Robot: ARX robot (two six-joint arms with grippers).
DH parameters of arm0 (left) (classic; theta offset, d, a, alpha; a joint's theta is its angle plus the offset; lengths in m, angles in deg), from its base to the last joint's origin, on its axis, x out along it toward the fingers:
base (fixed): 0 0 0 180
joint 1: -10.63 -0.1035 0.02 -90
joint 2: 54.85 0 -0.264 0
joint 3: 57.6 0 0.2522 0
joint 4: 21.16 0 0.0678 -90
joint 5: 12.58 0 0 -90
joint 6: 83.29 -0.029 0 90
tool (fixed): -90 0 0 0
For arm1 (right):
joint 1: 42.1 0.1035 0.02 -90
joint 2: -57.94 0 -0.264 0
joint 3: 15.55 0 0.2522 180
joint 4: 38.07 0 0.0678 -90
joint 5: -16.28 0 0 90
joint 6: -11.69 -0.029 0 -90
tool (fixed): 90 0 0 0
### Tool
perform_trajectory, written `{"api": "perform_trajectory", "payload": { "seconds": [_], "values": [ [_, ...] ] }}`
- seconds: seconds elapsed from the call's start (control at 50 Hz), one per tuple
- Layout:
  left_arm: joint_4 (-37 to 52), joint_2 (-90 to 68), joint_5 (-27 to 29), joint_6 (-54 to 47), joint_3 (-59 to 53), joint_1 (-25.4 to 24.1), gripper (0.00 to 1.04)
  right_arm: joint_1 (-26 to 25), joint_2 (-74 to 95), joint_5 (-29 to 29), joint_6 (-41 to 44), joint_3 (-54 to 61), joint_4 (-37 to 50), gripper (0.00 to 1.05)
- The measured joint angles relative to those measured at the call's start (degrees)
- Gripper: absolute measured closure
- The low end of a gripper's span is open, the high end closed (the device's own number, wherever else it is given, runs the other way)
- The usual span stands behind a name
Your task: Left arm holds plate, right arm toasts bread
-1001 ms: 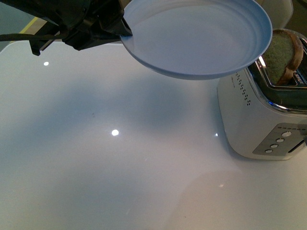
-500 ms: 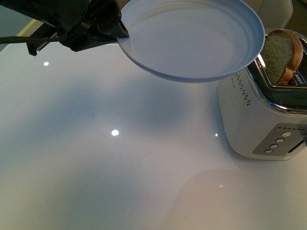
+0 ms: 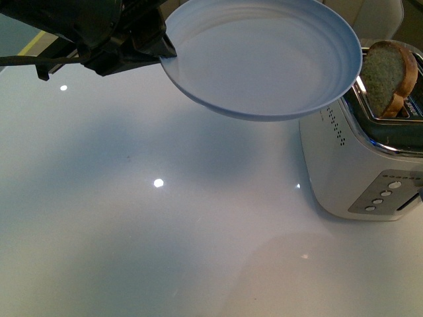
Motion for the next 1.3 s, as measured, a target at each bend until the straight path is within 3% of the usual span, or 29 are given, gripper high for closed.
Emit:
{"api": "perform_trajectory", "payload": {
  "seconds": [0.921,1.021,1.241,1.301],
  "values": [
    [-0.4,0.0,0.1,-0.3,0.0,-0.1,1.02,0.0,-18.8,0.0,0.0,1.9,-15.4,1.03],
    [-0.3,0.0,0.0,-0.3,0.0,-0.1,1.02,0.0,-26.5,-0.1,0.0,1.9,-24.7,1.03],
    [0.0,0.0,0.0,-0.4,-0.2,-0.3,1.02,0.0,-28.5,0.0,0.0,1.9,-25.5,1.03],
    [0.2,0.0,0.0,-0.4,-0.2,-0.5,1.02,0.0,-28.6,0.0,0.0,1.9,-25.5,0.94]
  ]
}}
